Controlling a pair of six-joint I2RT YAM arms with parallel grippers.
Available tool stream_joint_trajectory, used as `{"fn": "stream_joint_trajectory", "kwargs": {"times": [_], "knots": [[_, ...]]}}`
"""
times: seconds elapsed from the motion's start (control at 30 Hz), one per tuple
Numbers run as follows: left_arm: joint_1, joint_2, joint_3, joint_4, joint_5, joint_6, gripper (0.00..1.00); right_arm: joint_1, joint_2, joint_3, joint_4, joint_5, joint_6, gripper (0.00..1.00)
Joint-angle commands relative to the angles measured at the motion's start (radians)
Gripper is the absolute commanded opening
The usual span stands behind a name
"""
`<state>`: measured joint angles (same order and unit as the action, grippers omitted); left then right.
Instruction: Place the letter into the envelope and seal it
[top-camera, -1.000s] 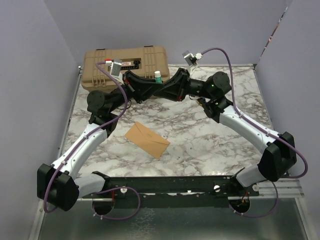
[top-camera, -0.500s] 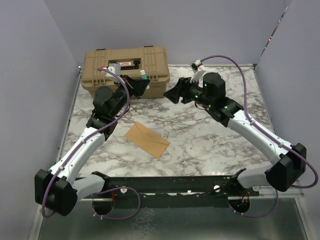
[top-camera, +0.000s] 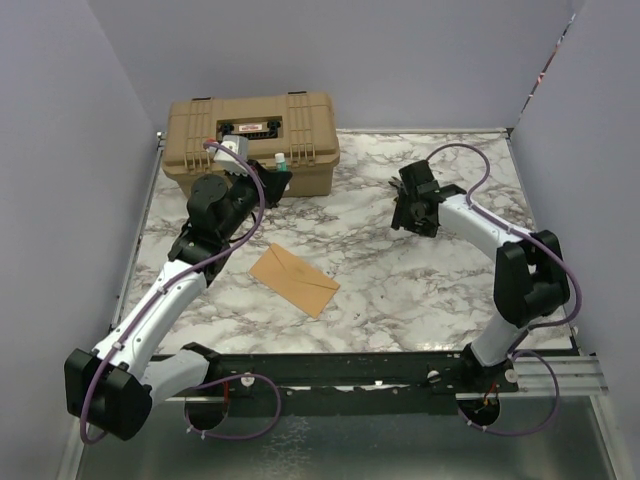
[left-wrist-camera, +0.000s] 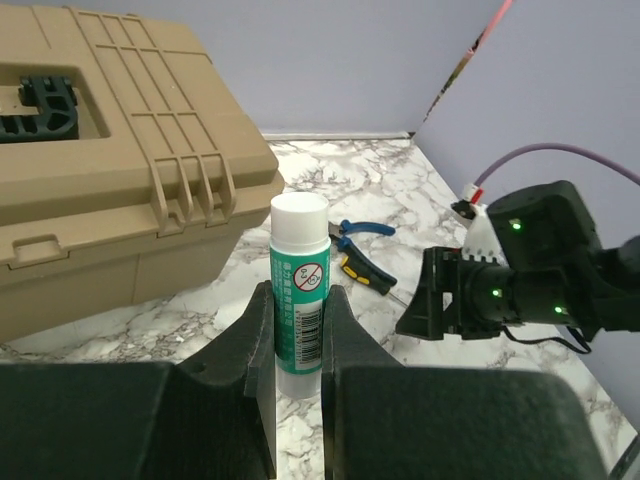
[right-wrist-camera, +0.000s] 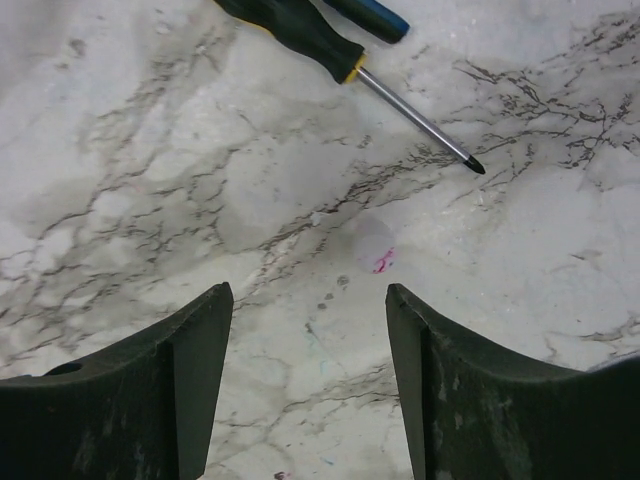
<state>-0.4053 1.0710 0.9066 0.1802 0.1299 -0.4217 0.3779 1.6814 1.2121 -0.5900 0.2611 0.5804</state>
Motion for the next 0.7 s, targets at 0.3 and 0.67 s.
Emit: {"fn": "stream_joint_trajectory", "kwargs": {"times": [0.3, 0.67], "knots": [[0.001, -0.047, -0.029, -0.003, 0.095, 0.027, 0.00, -0.058, 0.143, -0.008, -0.021, 0.031, 0.008, 0.58], [0.002, -0.046, -0.031, -0.003, 0.111, 0.026, 0.00, -0.073, 0.164, -0.022, 0.000, 0.037, 0.000, 0.45]]}}
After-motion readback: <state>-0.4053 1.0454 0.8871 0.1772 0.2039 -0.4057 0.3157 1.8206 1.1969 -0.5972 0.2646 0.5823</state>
